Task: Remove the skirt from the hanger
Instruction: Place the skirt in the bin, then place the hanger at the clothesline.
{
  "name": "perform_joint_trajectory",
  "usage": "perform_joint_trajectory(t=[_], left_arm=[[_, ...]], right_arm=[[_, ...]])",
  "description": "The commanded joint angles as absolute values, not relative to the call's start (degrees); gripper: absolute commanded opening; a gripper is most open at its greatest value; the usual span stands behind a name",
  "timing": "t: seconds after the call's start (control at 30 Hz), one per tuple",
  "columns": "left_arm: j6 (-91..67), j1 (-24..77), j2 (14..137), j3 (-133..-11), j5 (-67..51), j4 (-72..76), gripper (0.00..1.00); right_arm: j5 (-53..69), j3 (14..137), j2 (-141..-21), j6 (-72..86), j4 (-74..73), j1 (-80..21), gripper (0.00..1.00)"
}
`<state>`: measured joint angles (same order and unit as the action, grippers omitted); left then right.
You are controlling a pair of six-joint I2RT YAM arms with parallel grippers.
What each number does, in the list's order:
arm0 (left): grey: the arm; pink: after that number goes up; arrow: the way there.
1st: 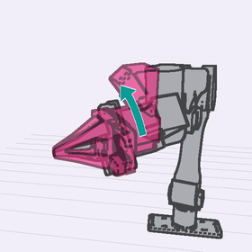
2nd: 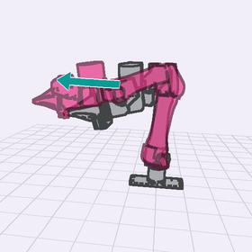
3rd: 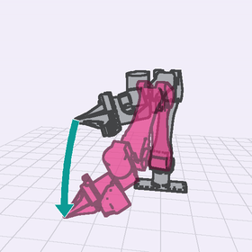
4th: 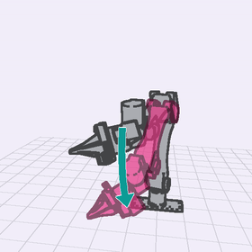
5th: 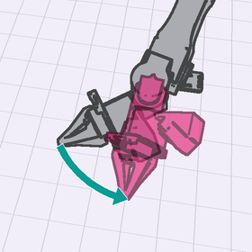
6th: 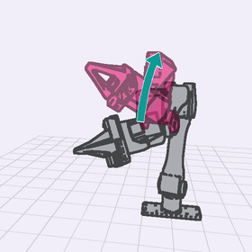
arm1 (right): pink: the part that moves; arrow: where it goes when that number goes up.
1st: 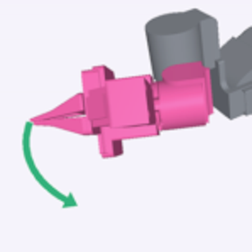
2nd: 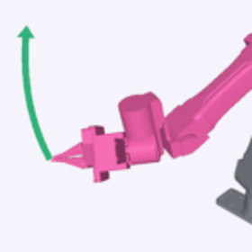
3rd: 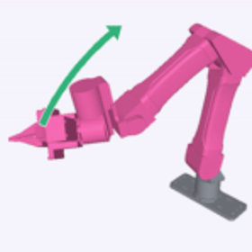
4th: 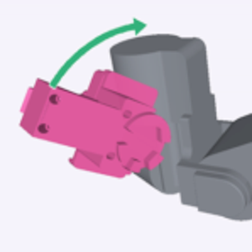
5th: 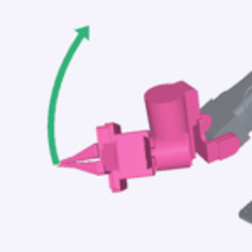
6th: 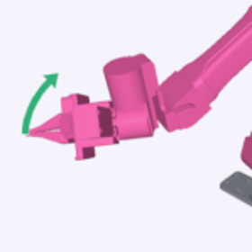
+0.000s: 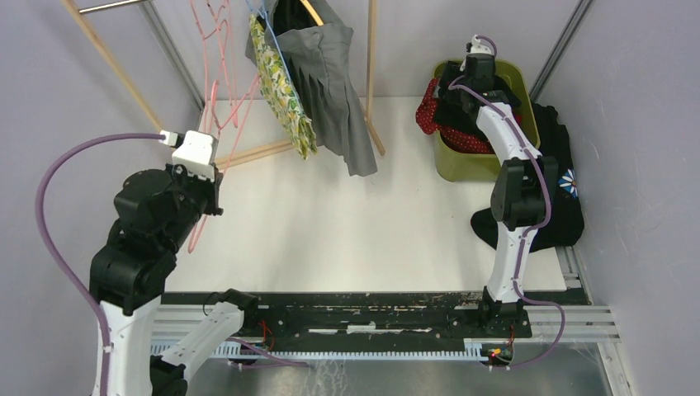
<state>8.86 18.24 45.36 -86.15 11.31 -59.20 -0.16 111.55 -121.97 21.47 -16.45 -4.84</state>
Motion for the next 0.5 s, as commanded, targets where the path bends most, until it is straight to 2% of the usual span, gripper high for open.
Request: perform_joint_trajectory(t=[0.0,0.47], left_arm=[[7.9,18.1,44.7,-89.7,8.1,-59.2,0.03],[8.6,18.2,43.7,-92.2,29.1,-46.1,0.03]], right_arm=[[0.6,112.4,-118.6,20.8,-14.0,-5.4,0.75],[1.0,112.5,-120.3,21.3,-13.1,-5.3,0.75]])
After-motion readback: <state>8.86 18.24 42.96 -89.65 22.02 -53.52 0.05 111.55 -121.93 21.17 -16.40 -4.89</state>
